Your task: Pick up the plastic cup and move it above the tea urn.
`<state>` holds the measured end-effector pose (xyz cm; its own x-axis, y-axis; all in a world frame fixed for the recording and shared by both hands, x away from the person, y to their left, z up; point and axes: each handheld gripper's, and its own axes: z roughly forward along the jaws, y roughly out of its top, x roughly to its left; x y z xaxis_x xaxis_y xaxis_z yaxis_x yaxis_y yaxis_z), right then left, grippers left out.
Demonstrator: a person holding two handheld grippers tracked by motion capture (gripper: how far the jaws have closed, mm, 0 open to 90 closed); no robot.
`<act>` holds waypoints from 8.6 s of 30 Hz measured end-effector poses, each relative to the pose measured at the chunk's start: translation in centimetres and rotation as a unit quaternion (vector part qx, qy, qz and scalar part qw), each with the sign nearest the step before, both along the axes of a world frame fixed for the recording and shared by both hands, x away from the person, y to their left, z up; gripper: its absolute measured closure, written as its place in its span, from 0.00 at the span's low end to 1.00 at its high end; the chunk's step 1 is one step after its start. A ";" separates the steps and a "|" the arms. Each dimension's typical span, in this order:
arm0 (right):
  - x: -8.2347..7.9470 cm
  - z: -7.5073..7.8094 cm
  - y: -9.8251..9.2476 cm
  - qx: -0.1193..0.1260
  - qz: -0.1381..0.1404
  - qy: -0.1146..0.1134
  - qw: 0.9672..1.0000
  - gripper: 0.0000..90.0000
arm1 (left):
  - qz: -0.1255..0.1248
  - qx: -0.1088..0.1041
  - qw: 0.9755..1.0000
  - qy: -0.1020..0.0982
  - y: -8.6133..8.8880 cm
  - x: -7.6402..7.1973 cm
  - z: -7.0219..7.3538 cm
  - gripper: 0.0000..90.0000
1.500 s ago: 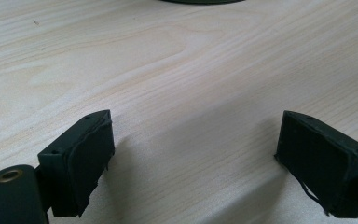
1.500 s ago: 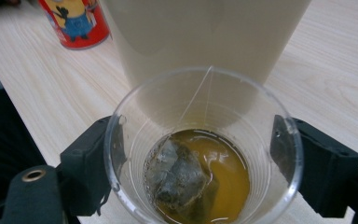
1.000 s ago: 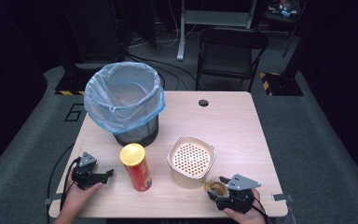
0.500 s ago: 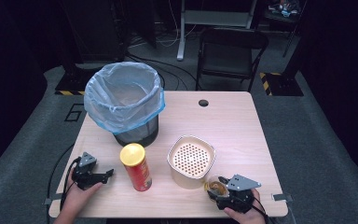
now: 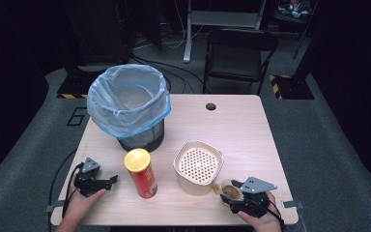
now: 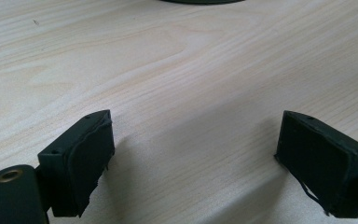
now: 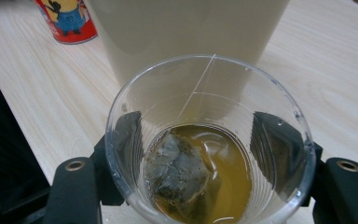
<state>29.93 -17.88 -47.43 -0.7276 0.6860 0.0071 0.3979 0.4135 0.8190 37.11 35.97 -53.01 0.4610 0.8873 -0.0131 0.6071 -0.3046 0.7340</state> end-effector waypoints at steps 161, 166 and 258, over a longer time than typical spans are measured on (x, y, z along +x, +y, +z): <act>10.6 11.3 7.4 -0.230 0.247 -0.330 0.882 0.41 | 0.000 0.000 1.000 0.000 0.0 0.0 0.0 0.12; 11.1 11.9 7.5 -0.206 0.241 -0.329 0.889 0.41 | 0.000 0.000 1.000 0.000 0.0 0.0 0.0 0.12; 5.4 7.3 9.9 -0.579 0.272 -0.561 0.525 0.39 | 0.000 0.000 1.000 0.000 0.0 0.0 0.0 0.12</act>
<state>35.29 -7.98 -40.11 0.0815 -0.5540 -0.8285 -0.5027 0.6949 -0.5141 37.12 35.97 -53.02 0.4610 0.8873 -0.0126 0.6066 -0.3047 0.7343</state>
